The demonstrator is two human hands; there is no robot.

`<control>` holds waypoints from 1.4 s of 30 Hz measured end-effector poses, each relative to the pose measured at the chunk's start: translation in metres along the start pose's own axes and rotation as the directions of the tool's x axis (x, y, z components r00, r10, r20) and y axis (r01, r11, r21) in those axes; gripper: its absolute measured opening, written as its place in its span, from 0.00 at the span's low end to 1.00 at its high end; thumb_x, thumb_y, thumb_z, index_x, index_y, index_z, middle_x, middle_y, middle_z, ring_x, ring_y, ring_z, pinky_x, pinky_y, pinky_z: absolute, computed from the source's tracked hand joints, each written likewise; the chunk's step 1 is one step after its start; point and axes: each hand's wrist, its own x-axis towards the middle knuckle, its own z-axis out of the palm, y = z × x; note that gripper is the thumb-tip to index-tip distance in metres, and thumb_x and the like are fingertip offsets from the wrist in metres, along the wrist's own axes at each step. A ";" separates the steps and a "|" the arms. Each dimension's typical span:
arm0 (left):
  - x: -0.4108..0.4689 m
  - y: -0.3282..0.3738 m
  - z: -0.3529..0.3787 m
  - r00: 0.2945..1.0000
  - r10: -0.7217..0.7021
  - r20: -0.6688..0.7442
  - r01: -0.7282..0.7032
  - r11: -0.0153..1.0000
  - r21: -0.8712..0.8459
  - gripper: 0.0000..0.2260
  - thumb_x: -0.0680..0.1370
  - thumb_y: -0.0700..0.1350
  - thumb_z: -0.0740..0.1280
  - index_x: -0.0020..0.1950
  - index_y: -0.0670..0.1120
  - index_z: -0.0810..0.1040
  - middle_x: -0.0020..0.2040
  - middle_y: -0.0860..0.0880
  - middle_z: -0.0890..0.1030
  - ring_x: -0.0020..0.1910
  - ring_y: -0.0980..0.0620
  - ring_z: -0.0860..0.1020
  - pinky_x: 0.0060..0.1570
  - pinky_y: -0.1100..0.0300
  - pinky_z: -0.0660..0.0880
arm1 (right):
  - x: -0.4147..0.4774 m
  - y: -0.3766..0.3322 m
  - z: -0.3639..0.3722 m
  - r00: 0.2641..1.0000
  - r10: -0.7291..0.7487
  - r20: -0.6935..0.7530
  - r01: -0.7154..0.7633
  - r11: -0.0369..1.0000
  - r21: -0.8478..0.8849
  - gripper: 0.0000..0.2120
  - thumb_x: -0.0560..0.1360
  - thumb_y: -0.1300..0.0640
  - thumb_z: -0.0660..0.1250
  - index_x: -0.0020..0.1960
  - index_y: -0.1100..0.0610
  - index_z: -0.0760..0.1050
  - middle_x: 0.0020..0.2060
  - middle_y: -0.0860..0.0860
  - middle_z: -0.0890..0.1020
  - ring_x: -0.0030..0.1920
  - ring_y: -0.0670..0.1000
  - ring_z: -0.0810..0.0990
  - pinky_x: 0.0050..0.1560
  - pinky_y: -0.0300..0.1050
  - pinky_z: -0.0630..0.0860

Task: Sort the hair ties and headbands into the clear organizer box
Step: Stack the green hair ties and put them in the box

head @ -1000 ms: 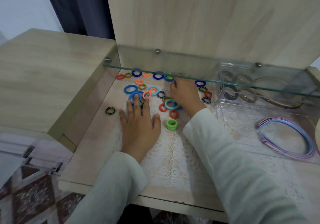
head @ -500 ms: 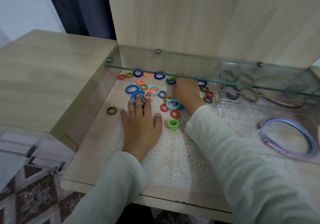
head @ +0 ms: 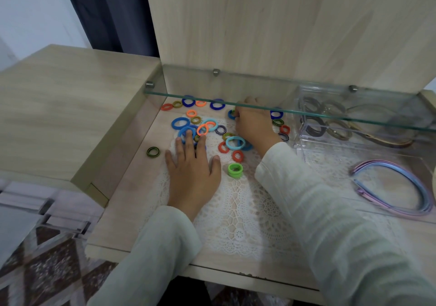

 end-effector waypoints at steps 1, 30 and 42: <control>0.000 0.000 0.000 1.000 -0.001 0.001 0.001 1.000 0.000 0.29 0.83 0.58 0.51 0.81 0.51 0.48 0.81 0.47 0.42 0.80 0.44 0.41 0.75 0.40 0.42 | -0.001 0.000 0.000 1.000 -0.004 -0.014 0.004 1.000 0.013 0.10 0.77 0.62 0.62 0.57 0.58 0.74 0.59 0.57 0.72 0.61 0.58 0.69 0.61 0.52 0.68; -0.003 -0.001 0.000 0.998 0.022 -0.066 -0.027 0.997 -0.074 0.28 0.82 0.55 0.55 0.80 0.49 0.54 0.82 0.47 0.47 0.80 0.44 0.45 0.75 0.40 0.45 | -0.105 -0.002 -0.003 0.945 0.070 -0.319 0.112 0.849 0.516 0.08 0.74 0.58 0.65 0.51 0.58 0.80 0.49 0.53 0.78 0.49 0.55 0.76 0.50 0.51 0.74; -0.011 -0.004 -0.008 0.940 0.325 -0.101 -0.340 0.880 -0.332 0.26 0.70 0.62 0.56 0.67 0.60 0.71 0.80 0.59 0.53 0.80 0.55 0.44 0.75 0.47 0.39 | -0.152 0.010 -0.014 0.936 -0.062 -0.346 0.272 0.754 0.598 0.07 0.74 0.62 0.66 0.51 0.60 0.80 0.46 0.50 0.75 0.49 0.50 0.73 0.52 0.41 0.69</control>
